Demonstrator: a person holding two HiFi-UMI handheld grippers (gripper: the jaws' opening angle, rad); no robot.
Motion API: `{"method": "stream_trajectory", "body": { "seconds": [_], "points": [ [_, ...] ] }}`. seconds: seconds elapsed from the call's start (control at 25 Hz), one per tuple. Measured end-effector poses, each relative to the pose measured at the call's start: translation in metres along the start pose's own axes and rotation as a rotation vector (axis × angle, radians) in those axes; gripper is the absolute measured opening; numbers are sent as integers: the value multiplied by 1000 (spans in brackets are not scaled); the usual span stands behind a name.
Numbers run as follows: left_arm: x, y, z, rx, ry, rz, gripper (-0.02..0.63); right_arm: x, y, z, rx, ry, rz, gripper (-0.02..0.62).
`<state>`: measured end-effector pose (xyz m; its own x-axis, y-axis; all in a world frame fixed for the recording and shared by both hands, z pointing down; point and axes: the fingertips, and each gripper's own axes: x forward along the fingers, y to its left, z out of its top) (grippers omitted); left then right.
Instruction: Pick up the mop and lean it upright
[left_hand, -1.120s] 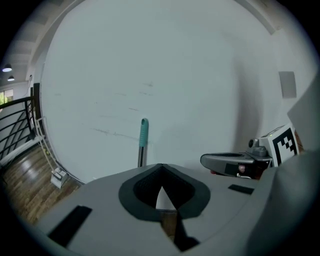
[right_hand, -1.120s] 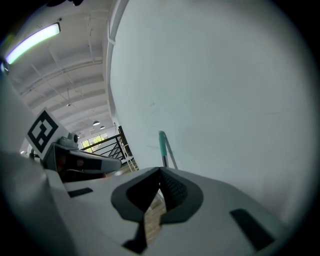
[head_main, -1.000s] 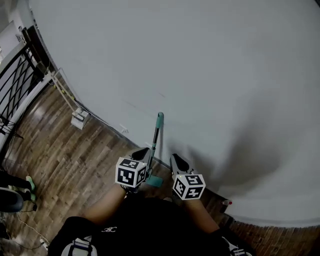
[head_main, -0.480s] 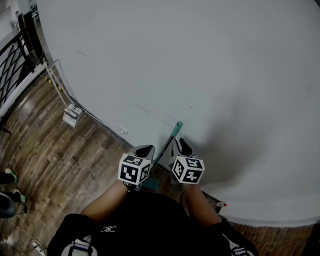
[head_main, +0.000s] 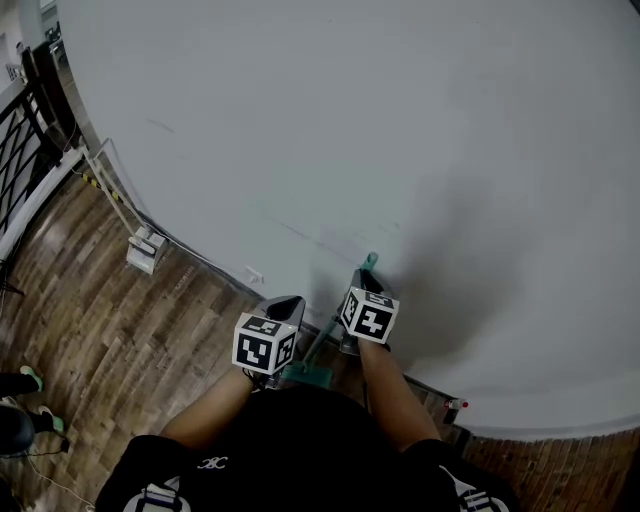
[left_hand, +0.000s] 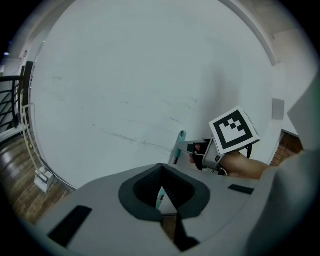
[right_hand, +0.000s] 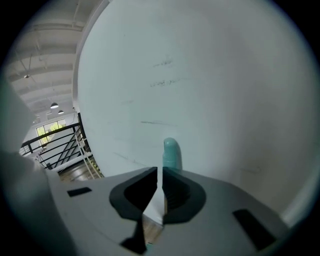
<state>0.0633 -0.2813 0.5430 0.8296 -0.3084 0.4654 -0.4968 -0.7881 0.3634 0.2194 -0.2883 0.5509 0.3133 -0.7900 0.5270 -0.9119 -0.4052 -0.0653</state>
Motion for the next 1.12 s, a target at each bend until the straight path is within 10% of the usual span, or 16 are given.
{"method": "stream_trajectory", "body": {
  "seconds": [0.84,1.12],
  "points": [
    [-4,19,-2,-9,7,23,-5,2,-11,-10,-65,7,-246,135],
    [-8,23,-4,-15,8,47,-5,27,-20,-18,-4,75,-196,124]
  ]
}}
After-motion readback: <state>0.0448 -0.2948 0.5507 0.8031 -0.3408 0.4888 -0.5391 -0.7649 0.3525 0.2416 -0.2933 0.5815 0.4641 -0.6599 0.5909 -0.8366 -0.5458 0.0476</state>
